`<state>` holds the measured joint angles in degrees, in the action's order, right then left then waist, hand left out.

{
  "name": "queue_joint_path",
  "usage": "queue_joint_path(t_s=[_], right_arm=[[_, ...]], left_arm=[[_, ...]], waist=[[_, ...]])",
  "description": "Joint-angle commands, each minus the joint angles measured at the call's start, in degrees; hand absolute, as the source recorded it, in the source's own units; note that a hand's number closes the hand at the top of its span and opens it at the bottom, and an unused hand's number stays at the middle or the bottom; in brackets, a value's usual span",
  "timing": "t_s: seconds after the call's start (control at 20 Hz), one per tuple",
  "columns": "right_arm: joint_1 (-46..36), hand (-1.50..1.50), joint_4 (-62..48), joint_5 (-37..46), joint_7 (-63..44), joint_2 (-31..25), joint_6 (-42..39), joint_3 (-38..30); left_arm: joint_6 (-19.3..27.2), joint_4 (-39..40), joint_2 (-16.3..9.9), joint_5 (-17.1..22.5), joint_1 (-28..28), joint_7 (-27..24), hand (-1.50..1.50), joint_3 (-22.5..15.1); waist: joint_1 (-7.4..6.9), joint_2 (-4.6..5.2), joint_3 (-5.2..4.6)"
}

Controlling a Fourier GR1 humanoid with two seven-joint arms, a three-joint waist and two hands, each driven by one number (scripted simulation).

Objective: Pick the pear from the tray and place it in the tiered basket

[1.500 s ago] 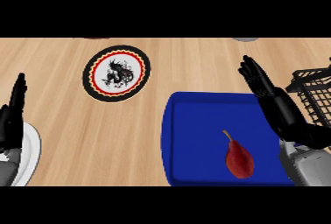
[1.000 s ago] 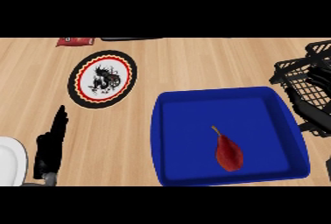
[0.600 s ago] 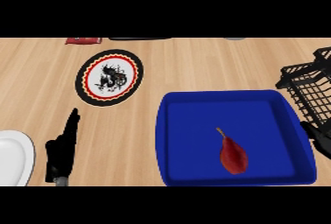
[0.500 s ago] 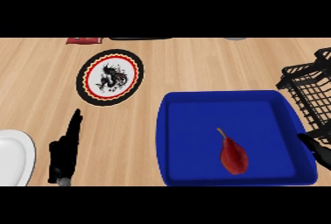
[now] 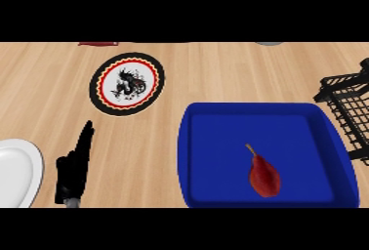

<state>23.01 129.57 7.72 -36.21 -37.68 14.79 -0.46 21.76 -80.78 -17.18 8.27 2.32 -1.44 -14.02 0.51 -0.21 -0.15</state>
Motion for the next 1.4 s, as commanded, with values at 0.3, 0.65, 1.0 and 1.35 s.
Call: queue_joint_path(t_s=[0.3,0.65,1.0,1.35], right_arm=[[-10.95,-1.50,7.24,19.61,-32.41,-5.43,-5.30,12.87],[-19.19,-1.50,2.96,29.71,-41.20,-0.70,-10.20,24.55],[-23.67,-1.50,-6.39,33.66,-45.45,5.25,-17.52,30.40],[-28.65,-1.50,-13.77,34.45,-44.68,14.39,-19.99,30.74]], left_arm=[[-2.59,2.22,1.31,0.50,1.40,0.27,0.00,-0.75],[-3.03,2.80,1.78,0.27,-0.40,1.39,0.00,0.02],[-2.50,1.52,2.13,-1.61,0.87,1.21,0.00,-1.41],[-2.63,2.99,2.85,-1.18,-0.72,2.40,0.00,0.31]], waist=[[-2.29,0.54,-0.06],[-1.61,0.37,-0.06],[-2.22,0.49,-0.08],[-1.16,0.40,0.05]])
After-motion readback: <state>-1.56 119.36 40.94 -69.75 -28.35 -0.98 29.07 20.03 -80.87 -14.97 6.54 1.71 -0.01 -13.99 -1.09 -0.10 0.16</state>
